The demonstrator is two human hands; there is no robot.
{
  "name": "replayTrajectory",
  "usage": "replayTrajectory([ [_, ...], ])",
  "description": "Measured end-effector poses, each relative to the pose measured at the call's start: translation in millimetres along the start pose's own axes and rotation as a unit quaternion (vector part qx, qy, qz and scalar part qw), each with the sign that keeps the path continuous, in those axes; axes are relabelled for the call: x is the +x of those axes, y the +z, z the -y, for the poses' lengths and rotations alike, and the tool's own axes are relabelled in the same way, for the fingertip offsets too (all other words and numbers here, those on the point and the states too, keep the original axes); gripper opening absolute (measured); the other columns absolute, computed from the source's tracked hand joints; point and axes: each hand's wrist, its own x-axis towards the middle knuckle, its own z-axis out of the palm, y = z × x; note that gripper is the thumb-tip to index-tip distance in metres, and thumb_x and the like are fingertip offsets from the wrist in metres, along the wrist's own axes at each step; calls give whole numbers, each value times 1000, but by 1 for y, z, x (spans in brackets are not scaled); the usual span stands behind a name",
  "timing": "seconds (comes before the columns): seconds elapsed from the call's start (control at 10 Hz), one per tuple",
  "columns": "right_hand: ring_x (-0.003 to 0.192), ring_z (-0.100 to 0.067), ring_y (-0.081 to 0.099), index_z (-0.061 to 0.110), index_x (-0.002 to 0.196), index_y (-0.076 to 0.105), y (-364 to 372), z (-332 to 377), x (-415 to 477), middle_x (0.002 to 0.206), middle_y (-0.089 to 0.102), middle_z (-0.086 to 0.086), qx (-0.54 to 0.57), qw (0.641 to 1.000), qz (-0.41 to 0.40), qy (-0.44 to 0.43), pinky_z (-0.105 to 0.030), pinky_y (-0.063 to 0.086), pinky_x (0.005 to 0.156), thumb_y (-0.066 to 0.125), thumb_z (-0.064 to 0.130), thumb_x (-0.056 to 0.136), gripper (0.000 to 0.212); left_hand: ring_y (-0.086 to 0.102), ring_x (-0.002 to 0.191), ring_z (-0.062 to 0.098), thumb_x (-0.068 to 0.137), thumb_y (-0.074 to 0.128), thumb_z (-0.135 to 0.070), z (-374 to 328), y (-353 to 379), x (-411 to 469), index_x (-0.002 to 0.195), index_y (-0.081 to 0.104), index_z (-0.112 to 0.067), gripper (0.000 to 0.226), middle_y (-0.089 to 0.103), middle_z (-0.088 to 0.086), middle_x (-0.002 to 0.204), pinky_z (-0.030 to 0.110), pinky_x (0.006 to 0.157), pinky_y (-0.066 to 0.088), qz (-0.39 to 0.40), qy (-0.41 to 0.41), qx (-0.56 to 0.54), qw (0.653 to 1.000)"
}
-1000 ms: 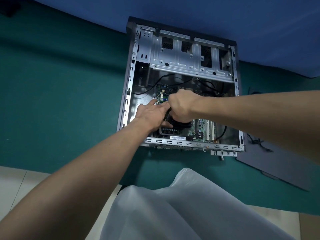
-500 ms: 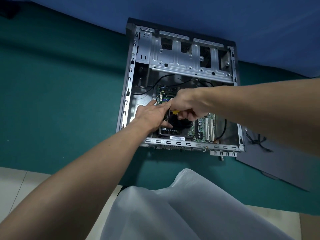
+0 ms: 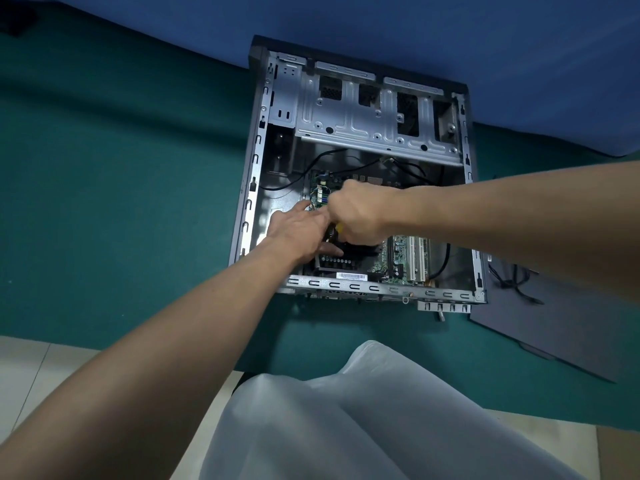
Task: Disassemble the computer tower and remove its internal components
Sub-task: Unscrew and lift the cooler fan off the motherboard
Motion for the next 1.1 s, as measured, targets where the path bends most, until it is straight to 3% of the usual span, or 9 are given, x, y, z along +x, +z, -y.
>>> replayTrajectory([
  [0.1, 50, -14, 47, 2, 96, 60, -2, 8, 12, 71, 57, -8, 221, 960, 33, 171, -20, 35, 43, 51, 22, 97, 22, 13, 147, 21, 79, 56, -66, -1, -1, -1, 150, 20, -34, 85, 31, -11, 155, 37, 106, 33, 2, 2, 14, 1000],
  [0.2, 44, -6, 27, 5, 103, 58, 1, 0, 19, 61, 45, -3, 115, 970, 83, 197, -16, 21, 38, 38, 20, 101, 25, 13, 147, 21, 79, 54, -68, -2, -2, -2, 151, 6, -37, 92, 28, -13, 156, 37, 96, 40, 6, -4, 31, 999],
  [0.3, 52, -9, 37, 3, 98, 58, 3, 8, 17, 68, 48, -3, 32, 979, 99, 175, -16, 29, 37, 42, 14, 100, 20, 12, 147, 20, 79, 55, -68, -2, -3, -2, 152, 8, -36, 92, 27, -15, 155, 38, 100, 38, 7, -10, 25, 1000],
  [0.5, 74, -32, 60, 3, 105, 59, -4, 5, -8, 78, 58, -14, -224, 973, 32, -56, -36, 46, 61, 44, 16, 98, 22, 12, 147, 15, 77, 55, -71, -2, 0, 0, 149, 27, -34, 86, 32, -15, 153, 38, 100, 35, 15, -28, 12, 999],
  [0.6, 94, -38, 59, -2, 117, 56, -3, 4, -6, 106, 59, -24, -125, 990, 16, -65, -46, 49, 78, 46, 15, 98, 27, 18, 145, 15, 75, 57, -72, -1, 1, 0, 144, 35, -37, 81, 37, -14, 150, 36, 95, 36, 3, -31, -2, 1000],
  [0.7, 85, -33, 61, -3, 108, 58, -1, 9, 1, 101, 62, -21, -3, 1000, 24, 16, -40, 51, 70, 57, 16, 92, 24, 18, 145, 17, 77, 60, -67, 1, 3, 2, 141, 38, -38, 74, 37, -14, 150, 35, 99, 34, -13, -19, -11, 1000],
  [0.8, 52, -22, 50, 2, 78, 54, -5, -3, 13, 68, 56, -11, 135, 980, 88, 119, -23, 43, 36, 50, 22, 97, 27, 13, 147, 19, 77, 57, -68, 0, 3, 4, 150, 17, -37, 89, 31, -14, 154, 36, 99, 35, -2, -16, 16, 1000],
  [0.9, 49, -19, 42, 7, 74, 52, 1, -4, 9, 64, 48, -6, 83, 985, 121, 94, -21, 36, 30, 45, 23, 99, 30, 13, 147, 20, 77, 56, -69, 0, 3, 5, 152, 4, -37, 97, 28, -13, 155, 37, 98, 36, 3, -16, 20, 1000],
  [1.1, 77, -17, 43, 7, 105, 64, 6, -4, -3, 85, 49, -5, -62, 997, -23, -48, -19, 21, 48, 53, 26, 94, 25, 14, 147, 16, 80, 55, -67, -2, 2, 4, 146, 32, -36, 76, 31, -18, 153, 33, 92, 34, 13, -37, 18, 999],
])
